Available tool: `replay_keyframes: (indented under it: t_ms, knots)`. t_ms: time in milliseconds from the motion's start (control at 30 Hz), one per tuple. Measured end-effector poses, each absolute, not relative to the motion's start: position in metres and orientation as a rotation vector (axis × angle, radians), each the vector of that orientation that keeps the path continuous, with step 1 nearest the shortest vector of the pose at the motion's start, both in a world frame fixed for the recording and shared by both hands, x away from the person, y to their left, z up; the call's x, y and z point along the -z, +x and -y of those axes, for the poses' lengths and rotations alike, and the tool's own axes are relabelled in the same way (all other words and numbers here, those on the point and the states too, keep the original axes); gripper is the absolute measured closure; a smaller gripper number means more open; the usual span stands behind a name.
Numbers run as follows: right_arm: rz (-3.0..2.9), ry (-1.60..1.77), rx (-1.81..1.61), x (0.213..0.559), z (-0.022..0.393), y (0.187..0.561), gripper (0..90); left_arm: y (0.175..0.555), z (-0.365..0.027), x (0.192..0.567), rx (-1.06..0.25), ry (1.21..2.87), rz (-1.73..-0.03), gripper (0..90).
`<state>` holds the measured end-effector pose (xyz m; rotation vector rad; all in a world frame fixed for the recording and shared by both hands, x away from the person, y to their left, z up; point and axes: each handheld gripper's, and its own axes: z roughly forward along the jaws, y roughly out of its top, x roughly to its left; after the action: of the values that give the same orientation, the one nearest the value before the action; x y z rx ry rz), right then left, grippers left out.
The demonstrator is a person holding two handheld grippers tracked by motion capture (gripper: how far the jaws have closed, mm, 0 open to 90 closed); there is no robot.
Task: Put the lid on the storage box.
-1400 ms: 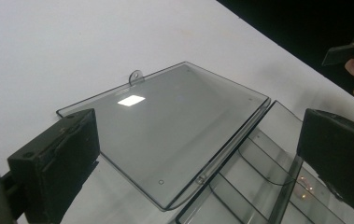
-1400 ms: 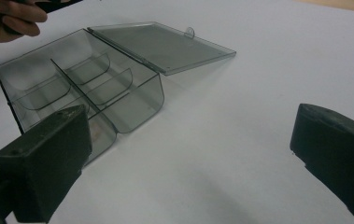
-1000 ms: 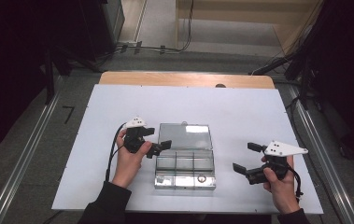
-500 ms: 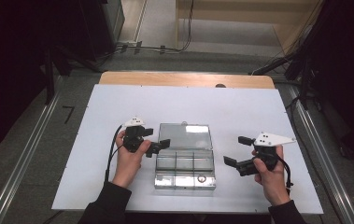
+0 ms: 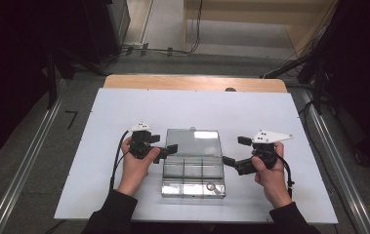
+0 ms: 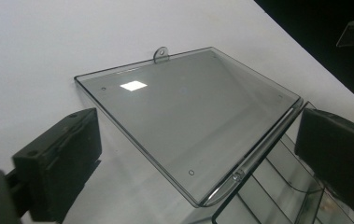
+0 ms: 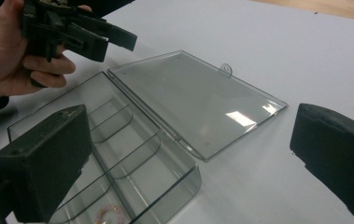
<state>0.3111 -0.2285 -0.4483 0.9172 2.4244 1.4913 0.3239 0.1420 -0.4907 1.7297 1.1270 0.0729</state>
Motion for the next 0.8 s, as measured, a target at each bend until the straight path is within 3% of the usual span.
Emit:
replay_keyframes:
  t_ms: [300,800]
  knots:
    - [-2.440,1.028,-1.571,0.455,0.221,0.330,0.0,0.326,-0.143,0.495,-0.056,1.719,-1.186,12.2]
    - [-2.444,1.355,-1.497,0.480,0.208,0.345,24.2,0.327,-0.146,0.502,0.002,1.675,-1.257,30.0]
